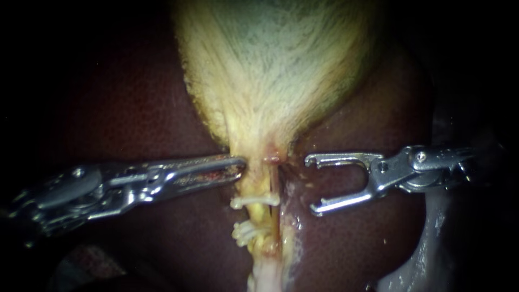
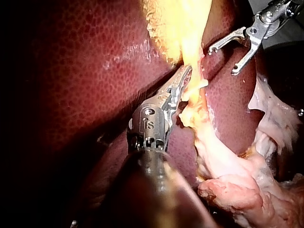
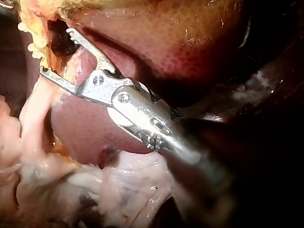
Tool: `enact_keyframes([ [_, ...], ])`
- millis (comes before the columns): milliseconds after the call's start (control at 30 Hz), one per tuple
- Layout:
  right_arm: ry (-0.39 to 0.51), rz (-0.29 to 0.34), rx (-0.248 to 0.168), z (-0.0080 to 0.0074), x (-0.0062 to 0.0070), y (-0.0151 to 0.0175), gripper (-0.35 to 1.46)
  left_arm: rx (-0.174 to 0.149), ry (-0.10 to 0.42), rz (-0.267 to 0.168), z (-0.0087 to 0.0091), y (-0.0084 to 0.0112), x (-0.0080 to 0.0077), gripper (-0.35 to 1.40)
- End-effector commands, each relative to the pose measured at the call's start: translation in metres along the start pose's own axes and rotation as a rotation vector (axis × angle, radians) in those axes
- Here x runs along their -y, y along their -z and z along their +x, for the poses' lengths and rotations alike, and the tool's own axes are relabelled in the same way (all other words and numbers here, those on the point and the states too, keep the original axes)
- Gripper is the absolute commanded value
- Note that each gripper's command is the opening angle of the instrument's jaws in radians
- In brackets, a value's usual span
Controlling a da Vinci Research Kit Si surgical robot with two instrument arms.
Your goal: Going back third clip left tube
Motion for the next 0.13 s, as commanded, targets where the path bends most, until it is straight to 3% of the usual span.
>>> enact_keyframes([
  [33, 0.000, 0.000, 0.000, 0.0000, 0.0000, 0.0000, 0.60, 0.000, 0.000, 0.001, 0.0000, 0.0000, 0.0000, -0.35],
  [133, 0.000, 0.000, 0.000, 0.0001, 0.0002, 0.0000, 0.60, 0.000, 0.000, 0.002, 0.0000, 0.0000, 0.0000, -0.35],
])
